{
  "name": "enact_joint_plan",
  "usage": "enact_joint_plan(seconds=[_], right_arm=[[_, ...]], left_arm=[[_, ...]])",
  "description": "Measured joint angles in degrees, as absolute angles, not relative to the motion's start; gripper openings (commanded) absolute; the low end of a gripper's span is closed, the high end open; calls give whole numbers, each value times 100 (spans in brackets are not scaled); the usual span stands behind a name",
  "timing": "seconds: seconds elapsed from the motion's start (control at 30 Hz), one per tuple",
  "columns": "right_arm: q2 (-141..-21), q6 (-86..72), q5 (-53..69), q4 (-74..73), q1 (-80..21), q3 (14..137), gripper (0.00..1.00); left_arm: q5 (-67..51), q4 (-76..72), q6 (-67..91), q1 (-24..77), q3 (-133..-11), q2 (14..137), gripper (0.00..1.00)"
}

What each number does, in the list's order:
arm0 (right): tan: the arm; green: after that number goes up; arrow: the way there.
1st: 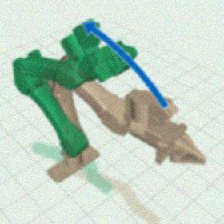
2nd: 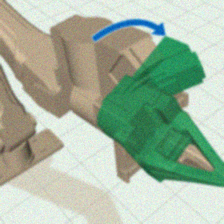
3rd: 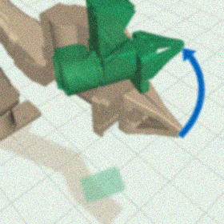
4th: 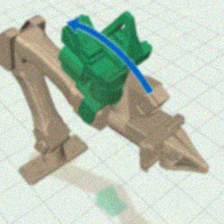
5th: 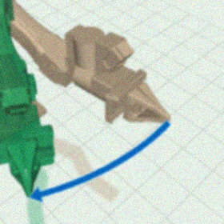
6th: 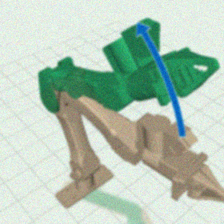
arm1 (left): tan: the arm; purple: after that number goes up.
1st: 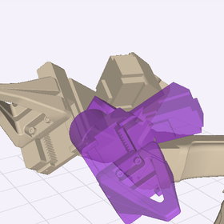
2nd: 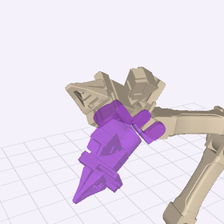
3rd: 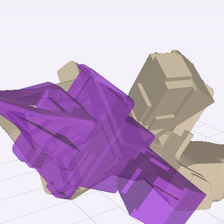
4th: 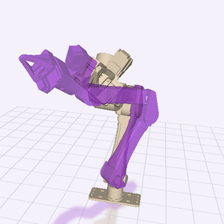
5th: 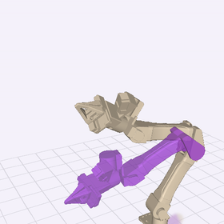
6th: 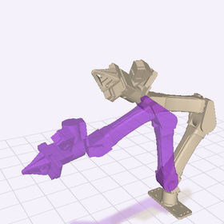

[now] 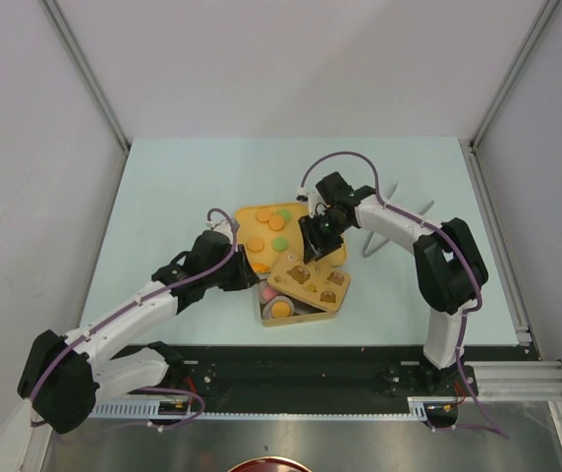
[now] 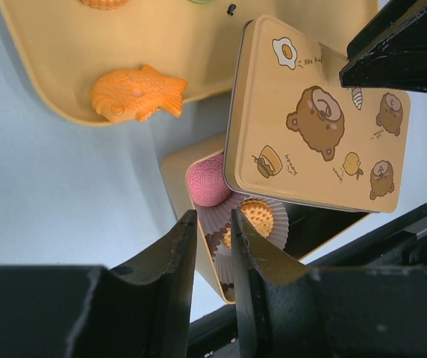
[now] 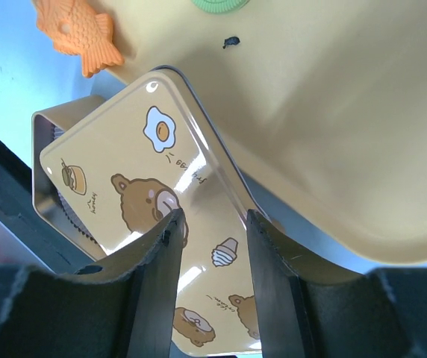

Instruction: Pack the cookies

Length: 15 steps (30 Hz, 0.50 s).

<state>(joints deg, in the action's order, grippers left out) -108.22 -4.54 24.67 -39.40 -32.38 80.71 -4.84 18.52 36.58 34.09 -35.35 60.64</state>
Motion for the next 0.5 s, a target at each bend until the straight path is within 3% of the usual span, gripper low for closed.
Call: enact_joint_plan(seconds=[0.5], right_arm=[[-10825, -274, 2985, -3830, -3581, 8044, 40]], left_arm=[[-491, 1852, 3660, 3437, -3535, 6211, 30]])
